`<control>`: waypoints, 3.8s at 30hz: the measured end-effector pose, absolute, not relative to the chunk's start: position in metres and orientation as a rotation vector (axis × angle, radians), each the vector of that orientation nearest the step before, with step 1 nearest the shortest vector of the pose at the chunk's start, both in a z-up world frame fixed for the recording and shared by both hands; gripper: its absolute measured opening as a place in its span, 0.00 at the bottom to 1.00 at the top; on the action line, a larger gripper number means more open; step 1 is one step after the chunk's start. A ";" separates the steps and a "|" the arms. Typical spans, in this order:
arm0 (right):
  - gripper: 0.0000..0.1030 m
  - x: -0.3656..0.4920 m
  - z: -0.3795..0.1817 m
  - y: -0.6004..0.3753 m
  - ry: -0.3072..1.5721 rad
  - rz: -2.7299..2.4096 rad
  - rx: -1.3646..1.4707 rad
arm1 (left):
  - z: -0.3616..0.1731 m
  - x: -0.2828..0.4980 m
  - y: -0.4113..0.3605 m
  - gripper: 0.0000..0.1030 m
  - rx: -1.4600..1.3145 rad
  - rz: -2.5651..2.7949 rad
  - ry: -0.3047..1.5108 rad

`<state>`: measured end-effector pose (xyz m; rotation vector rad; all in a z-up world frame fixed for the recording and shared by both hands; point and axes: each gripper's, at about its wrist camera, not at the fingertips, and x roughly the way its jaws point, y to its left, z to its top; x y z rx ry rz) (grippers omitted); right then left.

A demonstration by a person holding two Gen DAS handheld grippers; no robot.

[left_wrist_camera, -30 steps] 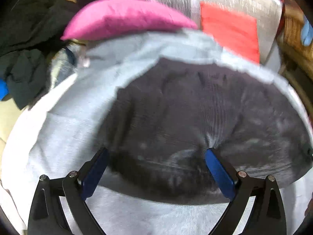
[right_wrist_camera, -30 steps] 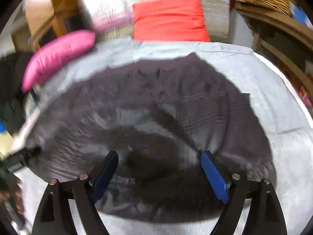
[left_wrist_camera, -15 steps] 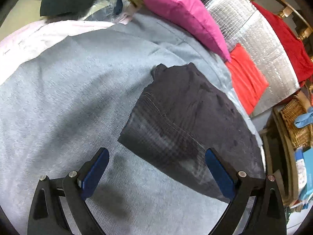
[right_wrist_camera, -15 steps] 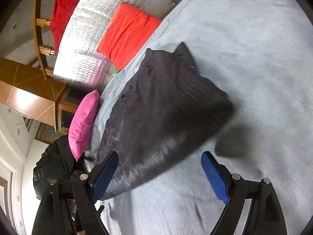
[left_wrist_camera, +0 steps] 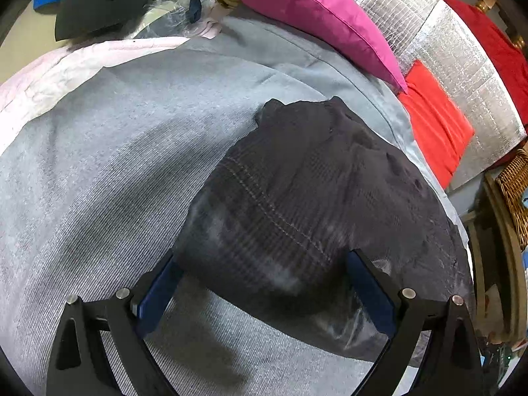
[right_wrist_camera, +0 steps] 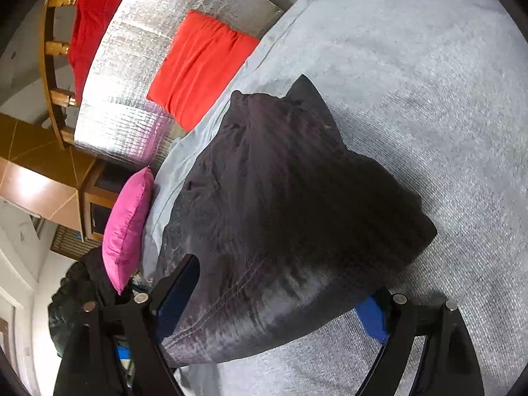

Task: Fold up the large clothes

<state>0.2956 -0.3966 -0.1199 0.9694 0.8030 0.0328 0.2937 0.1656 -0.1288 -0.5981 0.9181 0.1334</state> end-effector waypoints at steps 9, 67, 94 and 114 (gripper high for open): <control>0.52 0.299 -0.116 -0.395 0.834 -0.031 0.850 | -0.127 0.293 0.166 0.88 -0.571 0.113 0.907; 0.12 0.271 0.050 -0.390 0.904 0.341 0.222 | -0.019 0.251 0.129 0.23 -0.255 -0.296 0.857; 0.73 0.283 -0.083 -0.293 1.266 0.550 0.429 | -0.089 0.236 -0.072 0.68 0.145 -0.350 1.014; 0.75 0.273 -0.053 -0.321 1.024 0.342 0.466 | -0.064 0.229 -0.010 0.74 -0.030 -0.100 0.932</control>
